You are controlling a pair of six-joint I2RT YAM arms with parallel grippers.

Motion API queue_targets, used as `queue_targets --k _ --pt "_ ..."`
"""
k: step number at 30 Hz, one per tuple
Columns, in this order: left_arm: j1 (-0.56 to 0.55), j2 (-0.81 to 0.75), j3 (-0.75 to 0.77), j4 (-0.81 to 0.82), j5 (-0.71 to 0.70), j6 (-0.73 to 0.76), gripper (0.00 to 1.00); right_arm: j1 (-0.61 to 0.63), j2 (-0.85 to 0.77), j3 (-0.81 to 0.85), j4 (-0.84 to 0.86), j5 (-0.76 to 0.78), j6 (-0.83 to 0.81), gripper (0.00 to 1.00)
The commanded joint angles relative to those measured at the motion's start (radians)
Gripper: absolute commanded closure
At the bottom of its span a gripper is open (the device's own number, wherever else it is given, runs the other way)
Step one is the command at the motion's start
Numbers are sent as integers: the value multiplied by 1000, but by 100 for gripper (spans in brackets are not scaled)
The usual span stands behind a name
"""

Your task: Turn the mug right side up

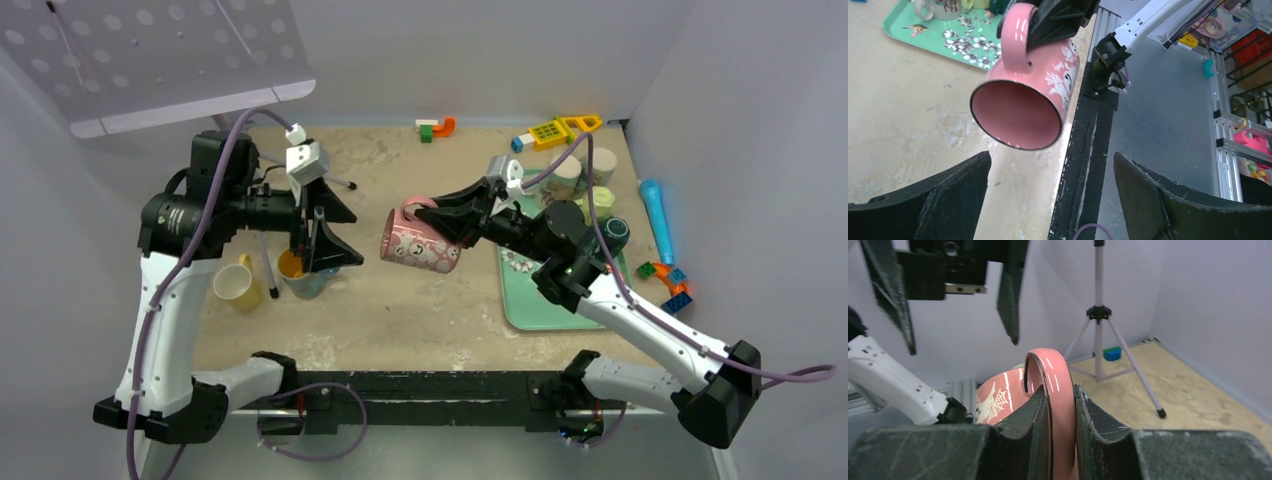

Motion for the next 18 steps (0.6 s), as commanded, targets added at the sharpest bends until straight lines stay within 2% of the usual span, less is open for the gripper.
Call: queue_targets --k 1,5,7,10,13,18 --pt "-76 74 52 48 9 -35 5 0 3 39 317 -105 128 100" --pt "-102 151 31 -6 90 -42 14 0 29 50 343 -92 150 100" --pt "-112 153 6 17 145 -76 17 0 37 51 350 -80 149 100" --pt "-135 99 -86 228 155 -224 23 2 56 60 364 -78 151 100" --pt "-172 38 -162 418 88 -322 28 2 77 73 360 -67 152 100" --pt "-205 78 -174 422 99 -357 38 2 91 87 338 -37 148 100"
